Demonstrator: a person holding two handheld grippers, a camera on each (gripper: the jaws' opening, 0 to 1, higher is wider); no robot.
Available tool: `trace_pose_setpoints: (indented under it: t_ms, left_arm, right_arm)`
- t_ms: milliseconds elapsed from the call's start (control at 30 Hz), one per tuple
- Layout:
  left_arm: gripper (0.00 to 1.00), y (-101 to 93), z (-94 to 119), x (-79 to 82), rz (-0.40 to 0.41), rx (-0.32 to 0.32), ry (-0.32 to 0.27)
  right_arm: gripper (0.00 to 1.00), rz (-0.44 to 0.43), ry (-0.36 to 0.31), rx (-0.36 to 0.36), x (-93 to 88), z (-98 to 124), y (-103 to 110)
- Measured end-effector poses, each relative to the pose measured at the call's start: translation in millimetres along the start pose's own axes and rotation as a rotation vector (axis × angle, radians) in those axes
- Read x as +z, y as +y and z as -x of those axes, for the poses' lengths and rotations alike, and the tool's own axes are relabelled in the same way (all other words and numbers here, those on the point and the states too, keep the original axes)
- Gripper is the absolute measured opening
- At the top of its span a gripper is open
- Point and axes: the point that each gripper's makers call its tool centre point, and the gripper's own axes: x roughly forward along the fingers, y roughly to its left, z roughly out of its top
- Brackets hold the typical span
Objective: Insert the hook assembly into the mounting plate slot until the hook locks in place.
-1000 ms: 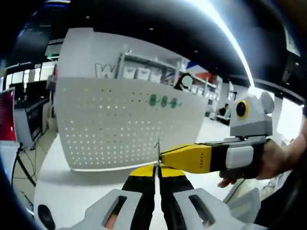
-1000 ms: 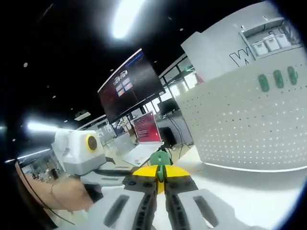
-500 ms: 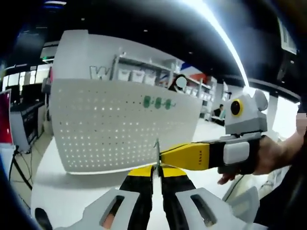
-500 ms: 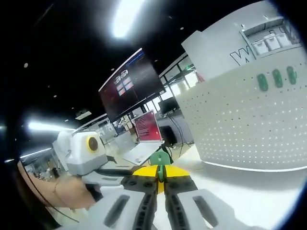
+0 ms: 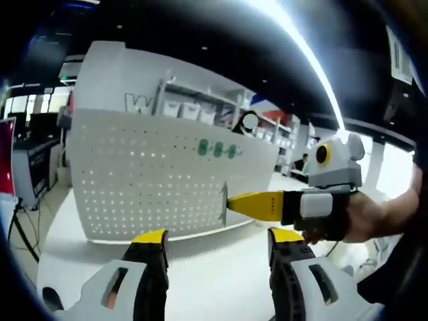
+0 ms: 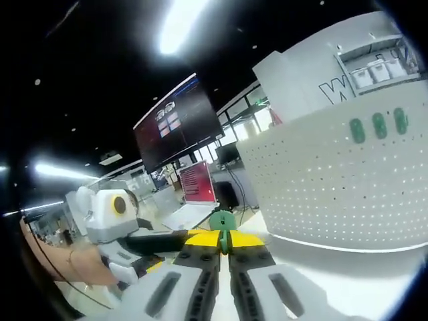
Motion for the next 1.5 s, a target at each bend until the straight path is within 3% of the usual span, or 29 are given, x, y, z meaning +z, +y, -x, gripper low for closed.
trace_pose_setpoints:
  t_ms: [100,167,533,1000,1367,1500]
  left_arm:
    - [0.72,-1.3,1.7,7.3,-0.031,0.002,-0.042]
    - [0.79,-5.1,0.9,8.6,0.005,-0.016,-0.047]
    - [0.98,-12.8,-1.5,15.6,-0.007,-0.037,-0.068]
    - [1.00,-12.4,-2.0,19.3,-0.025,-0.029,-0.073]
    - [0.97,-5.3,-1.1,18.6,-0.027,-0.015,-0.061]
    - [0.98,-4.2,-1.1,17.3,-0.019,-0.015,-0.058]
  right_arm:
    - [0.00,0.009,-0.018,0.000,3.3,2.1,-2.7]
    - [0.00,0.027,-0.020,-0.008,4.6,2.3,-4.3]
    - [0.00,0.100,-0.042,-0.060,10.0,5.1,-16.2]
    - [0.00,0.170,-0.112,-0.171,28.2,8.2,-41.3]
    - [0.00,0.197,-0.175,-0.297,51.5,18.2,-85.5]
    - [0.00,0.194,-0.178,-0.330,51.3,21.5,-103.4]
